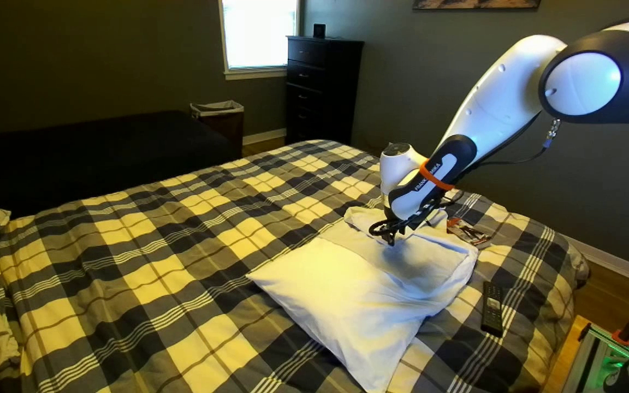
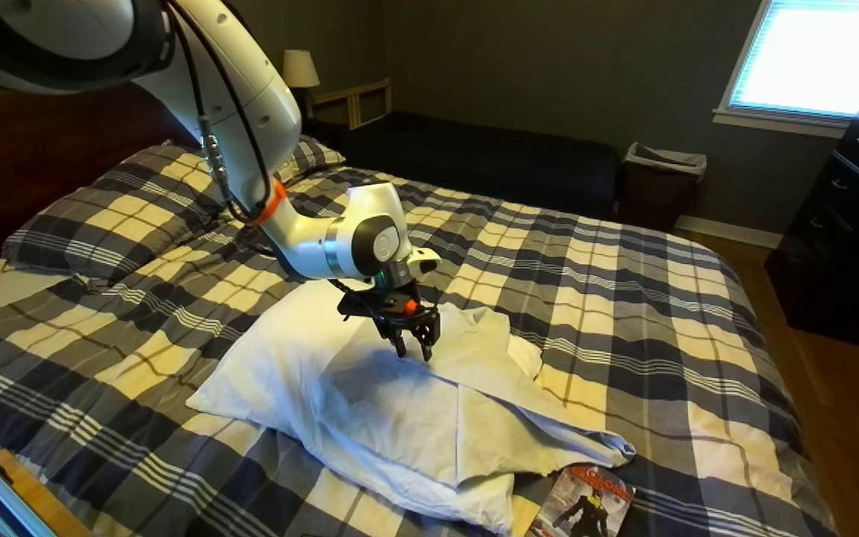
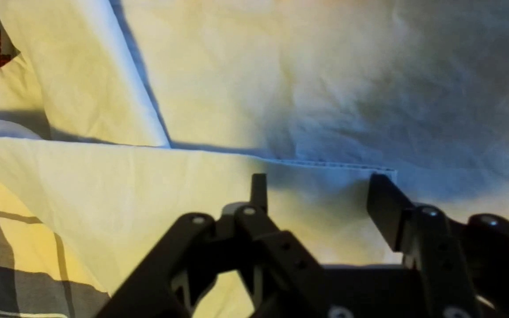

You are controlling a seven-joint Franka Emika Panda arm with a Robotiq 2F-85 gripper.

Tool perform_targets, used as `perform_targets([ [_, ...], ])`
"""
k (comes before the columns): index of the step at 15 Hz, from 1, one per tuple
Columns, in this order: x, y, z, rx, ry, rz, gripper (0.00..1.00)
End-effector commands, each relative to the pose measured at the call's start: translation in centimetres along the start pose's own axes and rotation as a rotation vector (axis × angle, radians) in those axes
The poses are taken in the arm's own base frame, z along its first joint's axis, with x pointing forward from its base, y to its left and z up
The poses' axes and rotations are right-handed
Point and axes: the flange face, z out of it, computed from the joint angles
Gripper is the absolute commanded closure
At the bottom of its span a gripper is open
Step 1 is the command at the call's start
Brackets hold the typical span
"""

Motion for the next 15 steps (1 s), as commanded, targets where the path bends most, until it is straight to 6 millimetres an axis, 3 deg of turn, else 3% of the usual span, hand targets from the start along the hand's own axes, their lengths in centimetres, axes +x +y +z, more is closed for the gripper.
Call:
perform_targets([
  [1,0.7,-0.2,0.6,-0.034,-0.022,0.003,0.69],
  [3,0.7,-0.2,0.6,-0.029,-0.024,-0.004,0.84],
  [4,0.5,-0.1,0.4,-0.022,-0.020,-0.007,0.42],
  [6,0.0,0.2,-0.2,-0.016,-0.007,-0.008,0.45],
  [12,-0.2,0.0,-1.0,-0.003,-0.006,-0.025,0.03],
  [15,0.3,-0.6,-0.6,-0.004,-0.011,-0.025,0.00],
])
